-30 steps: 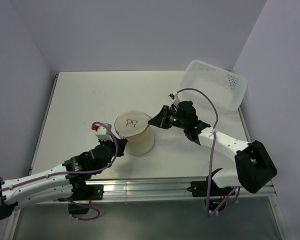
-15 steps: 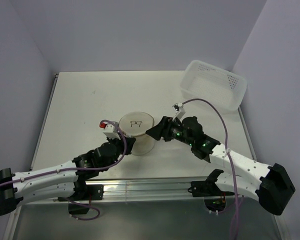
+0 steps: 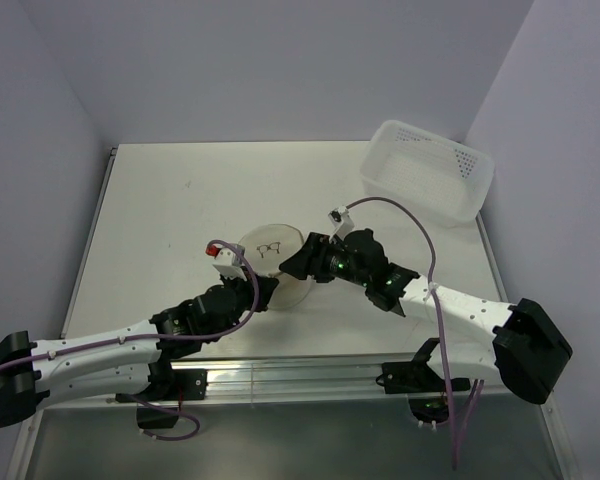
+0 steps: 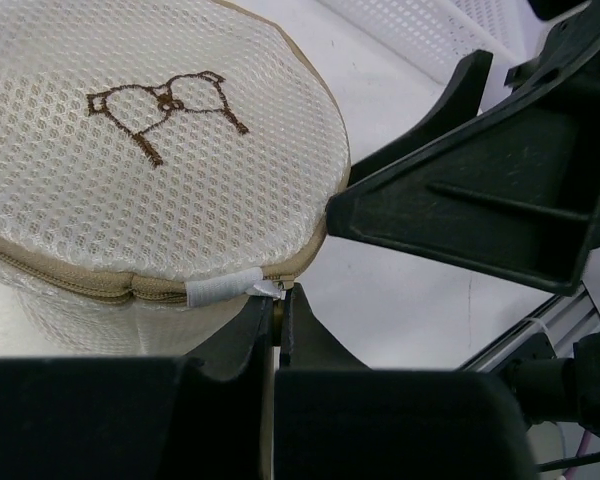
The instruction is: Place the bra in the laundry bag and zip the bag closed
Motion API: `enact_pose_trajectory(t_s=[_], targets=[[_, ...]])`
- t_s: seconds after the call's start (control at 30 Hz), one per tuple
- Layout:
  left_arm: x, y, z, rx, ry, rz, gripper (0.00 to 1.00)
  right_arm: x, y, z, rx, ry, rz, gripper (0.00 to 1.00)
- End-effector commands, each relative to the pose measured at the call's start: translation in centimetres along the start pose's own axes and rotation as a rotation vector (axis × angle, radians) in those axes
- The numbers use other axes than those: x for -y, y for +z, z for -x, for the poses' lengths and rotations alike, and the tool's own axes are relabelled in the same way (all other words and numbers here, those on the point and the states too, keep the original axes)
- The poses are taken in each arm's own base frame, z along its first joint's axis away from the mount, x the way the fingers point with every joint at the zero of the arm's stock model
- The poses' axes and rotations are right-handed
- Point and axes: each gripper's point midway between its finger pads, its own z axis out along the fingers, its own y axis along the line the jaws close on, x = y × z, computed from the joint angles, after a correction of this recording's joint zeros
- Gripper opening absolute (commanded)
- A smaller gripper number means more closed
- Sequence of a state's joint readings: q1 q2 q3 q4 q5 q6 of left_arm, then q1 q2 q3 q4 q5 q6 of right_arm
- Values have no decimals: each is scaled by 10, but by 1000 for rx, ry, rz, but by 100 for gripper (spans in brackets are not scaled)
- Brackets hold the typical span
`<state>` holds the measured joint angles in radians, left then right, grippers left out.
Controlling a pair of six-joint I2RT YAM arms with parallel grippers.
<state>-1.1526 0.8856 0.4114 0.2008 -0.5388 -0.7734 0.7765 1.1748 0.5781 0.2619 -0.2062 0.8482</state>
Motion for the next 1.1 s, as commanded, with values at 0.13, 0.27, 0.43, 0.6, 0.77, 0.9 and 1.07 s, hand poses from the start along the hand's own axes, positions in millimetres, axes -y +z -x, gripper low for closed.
enact_pose_trajectory(t_s=[0.13,0.27,0.43,0.6,0.77,0.9,1.07], targets=[[21,-1,9,19,-41,-74,0,-29,4,29,73,-28,63,67],[19,-1,9,20,-34,-66,0,-25,7,34,86,-34,42,31],[7,-4,7,16,-13,-27,0,-4,8,55,124,-38,-9,0],[-19,-13,4,9,19,61,0,18,12,80,120,-35,-22,0],[-57,-32,-1,2,35,179,0,39,18,104,142,-40,-80,0],[-73,-39,1,18,43,242,0,46,23,105,133,-48,-97,0],[-61,-33,11,40,50,218,0,38,32,103,105,-50,-39,0]])
